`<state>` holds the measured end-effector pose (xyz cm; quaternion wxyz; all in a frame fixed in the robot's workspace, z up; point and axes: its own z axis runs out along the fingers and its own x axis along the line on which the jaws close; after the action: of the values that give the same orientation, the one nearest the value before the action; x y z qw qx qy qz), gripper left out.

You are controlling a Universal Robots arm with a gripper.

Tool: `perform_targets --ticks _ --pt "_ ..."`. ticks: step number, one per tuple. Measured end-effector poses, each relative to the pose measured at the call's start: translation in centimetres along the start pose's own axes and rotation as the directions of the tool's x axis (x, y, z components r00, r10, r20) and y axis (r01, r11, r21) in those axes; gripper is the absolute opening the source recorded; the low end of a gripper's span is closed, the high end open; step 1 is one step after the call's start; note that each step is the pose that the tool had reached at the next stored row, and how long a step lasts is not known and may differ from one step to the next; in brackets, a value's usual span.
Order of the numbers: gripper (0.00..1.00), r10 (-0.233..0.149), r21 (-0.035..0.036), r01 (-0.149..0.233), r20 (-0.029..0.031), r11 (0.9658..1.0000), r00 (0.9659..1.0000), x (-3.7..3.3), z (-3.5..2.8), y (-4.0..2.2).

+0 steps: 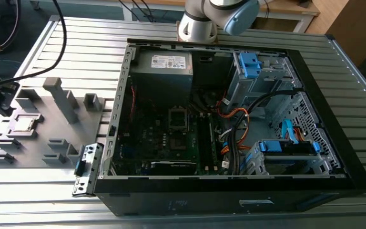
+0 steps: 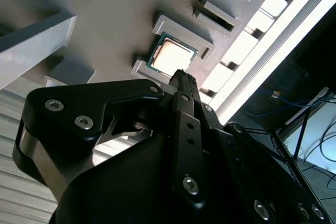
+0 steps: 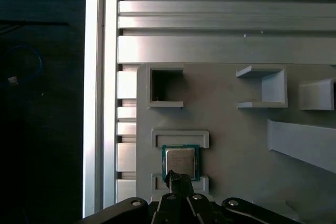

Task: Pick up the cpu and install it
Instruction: 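Pick up the cpu and move it towards the insertion slot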

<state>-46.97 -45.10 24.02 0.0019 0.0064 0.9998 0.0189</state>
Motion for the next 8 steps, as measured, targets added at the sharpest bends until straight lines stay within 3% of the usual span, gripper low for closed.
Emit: perform_targets --ticks 8 --pt "0.11 -0.001 -0.0001 0.001 -0.0001 1.0 1.0 -0.19 0.04 -0.01"
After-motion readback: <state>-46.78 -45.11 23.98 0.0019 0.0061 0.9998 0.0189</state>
